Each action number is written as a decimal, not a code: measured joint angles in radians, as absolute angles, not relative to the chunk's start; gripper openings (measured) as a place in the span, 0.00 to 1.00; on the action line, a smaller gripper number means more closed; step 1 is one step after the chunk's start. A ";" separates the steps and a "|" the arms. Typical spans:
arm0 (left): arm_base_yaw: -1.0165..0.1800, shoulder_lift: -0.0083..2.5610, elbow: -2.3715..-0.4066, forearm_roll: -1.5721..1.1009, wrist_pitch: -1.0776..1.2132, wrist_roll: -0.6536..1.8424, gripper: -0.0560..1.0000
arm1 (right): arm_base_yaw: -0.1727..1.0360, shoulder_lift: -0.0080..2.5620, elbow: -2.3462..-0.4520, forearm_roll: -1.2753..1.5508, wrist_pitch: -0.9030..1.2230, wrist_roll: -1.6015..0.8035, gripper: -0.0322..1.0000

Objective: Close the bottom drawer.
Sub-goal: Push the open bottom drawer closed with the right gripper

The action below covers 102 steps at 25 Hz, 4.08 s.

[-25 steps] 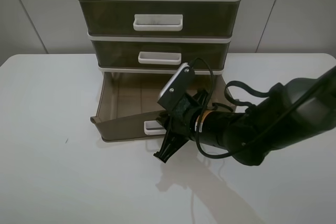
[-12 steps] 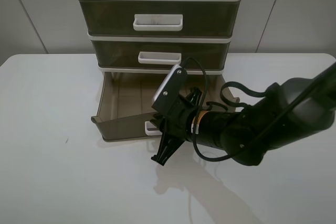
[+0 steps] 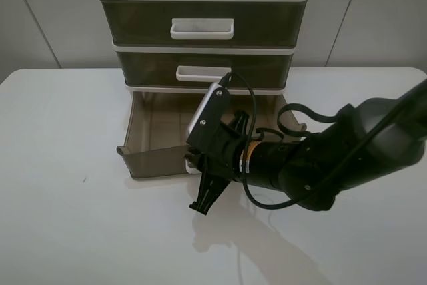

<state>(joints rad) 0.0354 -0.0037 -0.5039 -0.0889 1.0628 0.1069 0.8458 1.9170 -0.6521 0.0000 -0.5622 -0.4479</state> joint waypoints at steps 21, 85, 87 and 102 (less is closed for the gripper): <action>0.035 -0.004 -0.504 -0.089 1.063 0.107 0.73 | 0.901 1.930 -0.732 -0.133 -0.585 -0.448 0.04; 0.035 -0.004 -0.504 -0.089 1.063 0.107 0.73 | 0.841 2.121 -0.874 0.186 -0.700 -0.451 0.04; 0.035 -0.004 -0.504 -0.089 1.063 0.107 0.73 | 0.840 2.128 -0.877 0.190 -0.709 -0.451 0.04; 0.035 -0.004 -0.504 -0.089 1.063 0.107 0.73 | 0.843 2.193 -0.911 0.255 -0.818 -0.448 0.04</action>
